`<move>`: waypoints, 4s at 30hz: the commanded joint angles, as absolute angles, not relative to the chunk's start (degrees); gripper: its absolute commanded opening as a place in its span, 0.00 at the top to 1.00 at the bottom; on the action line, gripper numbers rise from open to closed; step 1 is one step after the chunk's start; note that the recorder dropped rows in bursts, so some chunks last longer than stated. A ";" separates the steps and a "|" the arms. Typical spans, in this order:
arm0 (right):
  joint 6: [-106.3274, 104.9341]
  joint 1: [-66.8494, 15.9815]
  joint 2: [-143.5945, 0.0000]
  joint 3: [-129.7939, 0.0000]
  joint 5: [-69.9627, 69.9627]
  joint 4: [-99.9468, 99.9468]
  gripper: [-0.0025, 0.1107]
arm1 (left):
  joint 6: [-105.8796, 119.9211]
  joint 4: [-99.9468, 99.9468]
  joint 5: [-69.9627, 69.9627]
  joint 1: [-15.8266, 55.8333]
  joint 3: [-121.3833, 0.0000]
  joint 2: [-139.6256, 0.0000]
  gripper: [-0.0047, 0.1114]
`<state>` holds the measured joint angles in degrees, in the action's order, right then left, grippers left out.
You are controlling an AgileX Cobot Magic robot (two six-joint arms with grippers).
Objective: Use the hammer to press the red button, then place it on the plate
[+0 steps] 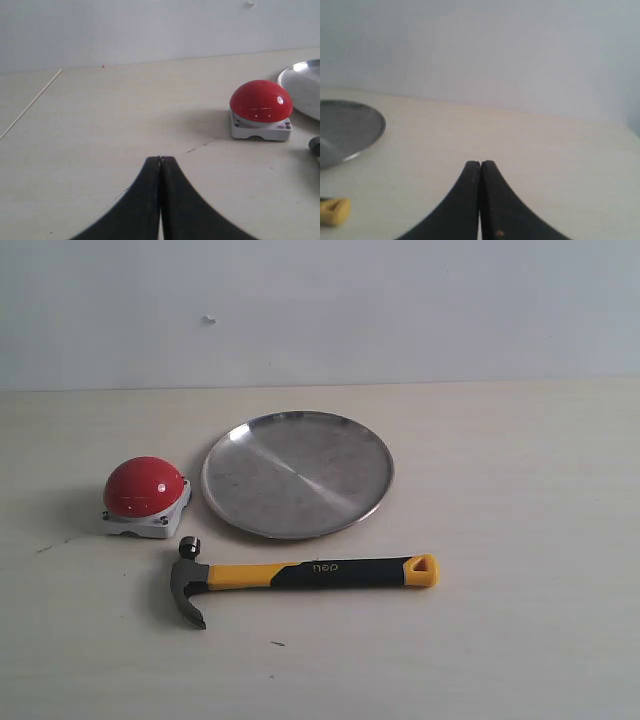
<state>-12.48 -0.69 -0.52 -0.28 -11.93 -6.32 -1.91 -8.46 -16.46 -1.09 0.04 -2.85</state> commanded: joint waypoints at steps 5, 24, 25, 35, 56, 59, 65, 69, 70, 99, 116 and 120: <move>-2.97 -0.31 -0.19 0.00 4.49 -17.87 0.98 | -1.67 -8.66 -16.06 -1.17 0.00 -2.49 0.96; 14.61 -0.31 -23.20 -23.94 17.44 -10.76 0.98 | -1.67 -8.66 -16.06 -1.17 0.00 -2.49 0.96; 14.87 -0.31 -27.05 -26.99 12.70 -5.46 0.98 | -1.67 -8.66 -16.06 -1.17 0.00 -2.49 0.96; 13.64 -0.31 -47.51 -38.76 -5.50 4.43 0.98 | -1.67 -8.66 -16.06 -1.17 0.00 -2.49 0.96; -3.40 -13.72 -50.41 -40.80 -11.68 4.54 0.98 | -1.67 -8.66 -16.06 -1.17 0.00 -2.49 0.96; -7.73 -17.67 -54.04 -44.29 -18.53 4.37 0.98 | -1.67 -8.66 -16.06 -1.17 0.00 -2.49 0.96; -10.74 -24.41 -64.89 -51.71 -29.47 3.32 0.98 | -1.67 -8.66 -16.06 -1.17 0.00 -2.49 0.96; -17.46 -28.44 -71.73 -54.93 -34.77 0.69 0.98 | -1.67 -8.66 -16.06 -1.17 0.00 -2.49 0.96; -19.42 -30.19 -74.23 -56.29 -36.25 -0.84 0.98 | -1.67 -8.66 -16.06 -1.17 0.00 -2.49 0.96; -48.82 -47.29 -132.39 -105.38 -57.03 -4.33 0.46 | -1.67 -8.66 -16.06 -1.17 0.00 -2.49 0.96; -45.69 -47.29 -139.56 -109.00 -61.77 -2.24 0.52 | -1.67 -8.66 -16.06 -1.17 0.00 -2.49 0.96; -44.48 -47.29 -139.65 -109.00 -61.94 -2.24 0.78 | -1.67 -8.66 -16.06 -1.17 0.00 -2.49 0.96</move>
<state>-45.12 -47.22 -138.36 -109.27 -61.71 -3.45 -1.91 -8.46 -16.46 -1.09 0.04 -2.85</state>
